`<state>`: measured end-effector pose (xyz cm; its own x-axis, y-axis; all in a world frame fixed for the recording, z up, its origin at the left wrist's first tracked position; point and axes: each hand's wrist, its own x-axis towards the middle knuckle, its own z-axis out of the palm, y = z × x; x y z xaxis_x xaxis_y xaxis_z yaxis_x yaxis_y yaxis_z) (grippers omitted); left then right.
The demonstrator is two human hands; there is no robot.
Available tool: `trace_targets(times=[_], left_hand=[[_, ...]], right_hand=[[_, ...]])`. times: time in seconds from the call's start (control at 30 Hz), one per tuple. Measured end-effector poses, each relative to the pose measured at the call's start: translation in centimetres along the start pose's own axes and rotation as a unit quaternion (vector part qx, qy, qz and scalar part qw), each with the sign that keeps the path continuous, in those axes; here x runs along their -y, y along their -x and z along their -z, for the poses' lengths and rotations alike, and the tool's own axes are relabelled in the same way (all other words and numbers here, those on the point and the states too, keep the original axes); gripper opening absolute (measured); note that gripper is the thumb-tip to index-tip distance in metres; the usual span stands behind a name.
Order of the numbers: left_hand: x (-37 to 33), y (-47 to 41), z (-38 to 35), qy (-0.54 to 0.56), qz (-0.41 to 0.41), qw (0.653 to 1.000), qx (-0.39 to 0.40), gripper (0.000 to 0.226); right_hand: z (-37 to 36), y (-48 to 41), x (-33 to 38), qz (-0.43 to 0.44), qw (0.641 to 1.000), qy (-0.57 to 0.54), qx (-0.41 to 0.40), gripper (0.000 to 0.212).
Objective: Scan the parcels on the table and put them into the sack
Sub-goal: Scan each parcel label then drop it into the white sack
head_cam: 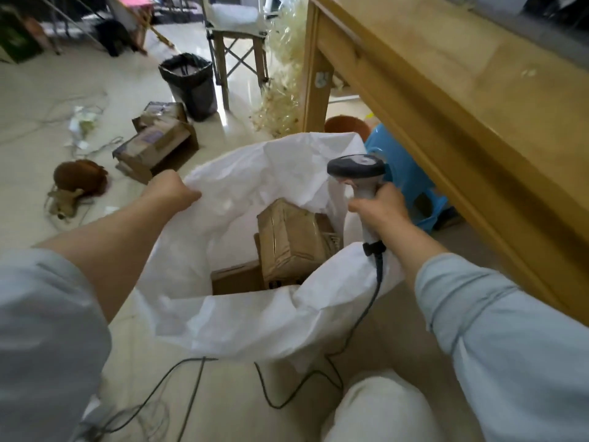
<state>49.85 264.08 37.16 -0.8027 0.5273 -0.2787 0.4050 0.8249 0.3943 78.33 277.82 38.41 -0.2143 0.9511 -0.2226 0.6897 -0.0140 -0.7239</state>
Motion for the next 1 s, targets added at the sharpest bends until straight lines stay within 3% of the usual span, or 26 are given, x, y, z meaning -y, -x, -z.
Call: trace_targets(times=[0.07,0.13,0.23,0.3,0.37,0.43,0.5,0.57,0.63,0.83,0.9,1.0], left_hand=[[2.3,1.6,-1.3,0.018,0.021,0.999,0.034,0.040],[4.0,4.0,-3.5,-0.031,0.017,0.999,0.025,0.062],[4.6,7.4,-6.9,-0.161,-0.142,0.976,-0.034,0.085],[4.4,9.9,-10.1,-0.173,-0.254,0.948,0.082,0.097],[4.6,11.9,-13.6,-0.260,-0.281,0.898,0.215,0.120],[5.1,12.5,-16.3,-0.343,-0.263,0.867,0.249,0.132],[5.4,12.2,-17.7,-0.385,-0.260,0.855,0.232,0.134],[5.7,11.8,-18.6,-0.397,-0.256,0.855,0.214,0.131],[6.0,11.8,-19.5,-0.396,-0.253,0.860,0.196,0.120],[4.5,11.4,-20.7,-0.338,-0.307,0.881,0.123,0.031],[3.3,10.6,-19.8,-0.268,-0.318,0.906,0.076,0.028],[0.3,8.1,-16.2,-0.138,-0.365,0.920,-0.031,0.031]], right_hand=[[-1.5,1.2,-1.3,-0.030,0.998,0.049,0.027,0.043],[-2.9,2.3,-3.0,-0.045,0.996,0.073,0.032,0.042],[-3.8,3.0,-4.3,-0.036,0.998,0.037,0.039,0.040],[-4.2,3.4,-4.5,-0.026,0.997,0.009,0.066,0.046],[-4.5,3.9,-4.8,-0.027,0.996,-0.002,0.085,0.047],[-4.2,4.3,-5.2,-0.007,0.997,0.046,0.067,0.049],[-3.7,4.9,-5.7,0.017,0.990,0.132,0.037,0.052],[-3.5,5.4,-6.3,0.024,0.987,0.157,0.021,0.051],[-3.8,5.6,-7.0,-0.010,0.993,0.111,0.041,0.049],[-4.6,4.8,-8.1,-0.182,0.973,-0.100,0.095,0.026],[-4.8,4.7,-8.5,-0.221,0.957,-0.151,0.114,0.031],[-4.9,4.6,-7.7,-0.239,0.930,-0.242,0.138,0.016]])
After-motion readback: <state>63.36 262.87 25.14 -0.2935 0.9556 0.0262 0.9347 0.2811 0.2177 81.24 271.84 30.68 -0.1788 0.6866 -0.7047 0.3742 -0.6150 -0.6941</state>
